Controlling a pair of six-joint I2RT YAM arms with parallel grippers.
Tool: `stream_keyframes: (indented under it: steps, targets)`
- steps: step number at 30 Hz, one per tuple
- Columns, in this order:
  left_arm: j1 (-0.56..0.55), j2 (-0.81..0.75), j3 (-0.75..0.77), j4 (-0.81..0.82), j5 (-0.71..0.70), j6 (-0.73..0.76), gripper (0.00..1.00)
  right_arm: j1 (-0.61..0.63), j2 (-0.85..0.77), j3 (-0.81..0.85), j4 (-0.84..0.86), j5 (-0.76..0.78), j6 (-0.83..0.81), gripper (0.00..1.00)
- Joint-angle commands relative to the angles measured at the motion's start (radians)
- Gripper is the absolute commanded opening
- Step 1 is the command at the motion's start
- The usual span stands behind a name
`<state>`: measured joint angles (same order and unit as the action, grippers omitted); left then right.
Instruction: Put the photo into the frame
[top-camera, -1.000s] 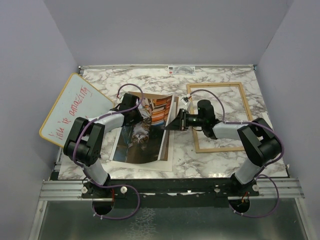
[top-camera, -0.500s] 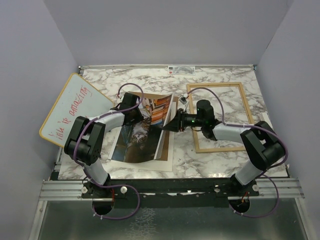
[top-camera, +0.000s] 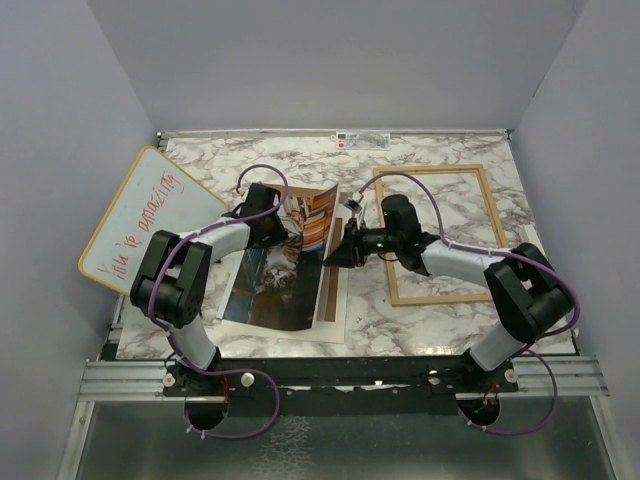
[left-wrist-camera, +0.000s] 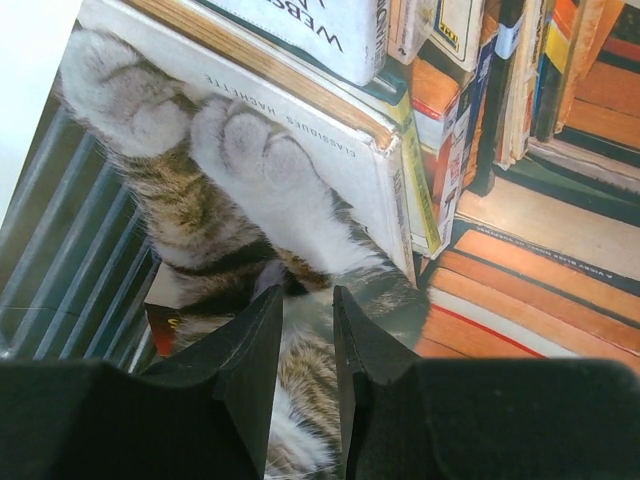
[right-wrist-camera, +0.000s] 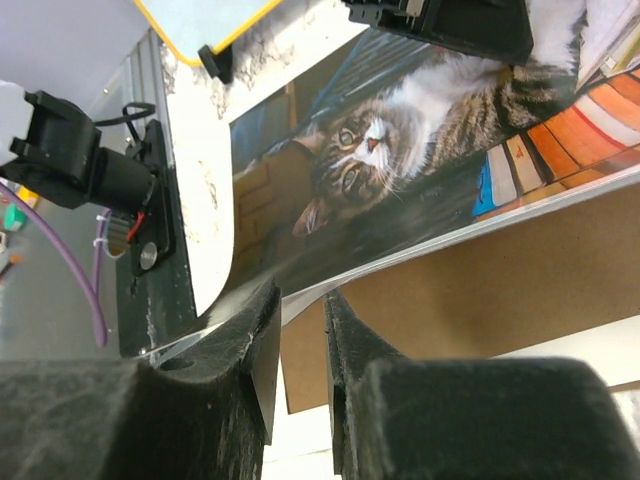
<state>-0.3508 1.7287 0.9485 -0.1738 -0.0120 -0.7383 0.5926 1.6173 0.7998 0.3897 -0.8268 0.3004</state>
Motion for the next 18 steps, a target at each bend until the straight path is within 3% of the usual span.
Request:
stream_keyframes:
  steps: [1, 4, 7, 18]
  targets:
    - [-0.008, 0.104, -0.065, -0.228, 0.011, 0.034, 0.30, 0.016, 0.005, 0.042, -0.098, 0.067, -0.104, 0.22]
    - [-0.008, 0.101, -0.060, -0.230, 0.011, 0.034, 0.30, 0.016, 0.027, 0.043, -0.117, 0.100, -0.066, 0.23]
    - [-0.008, 0.099, -0.058, -0.230, 0.011, 0.033, 0.30, 0.016, 0.062, 0.024, -0.084, 0.125, 0.034, 0.17]
    - [-0.008, 0.083, -0.071, -0.229, 0.010, 0.032, 0.31, 0.016, 0.111, -0.149, 0.244, 0.225, 0.485, 0.18]
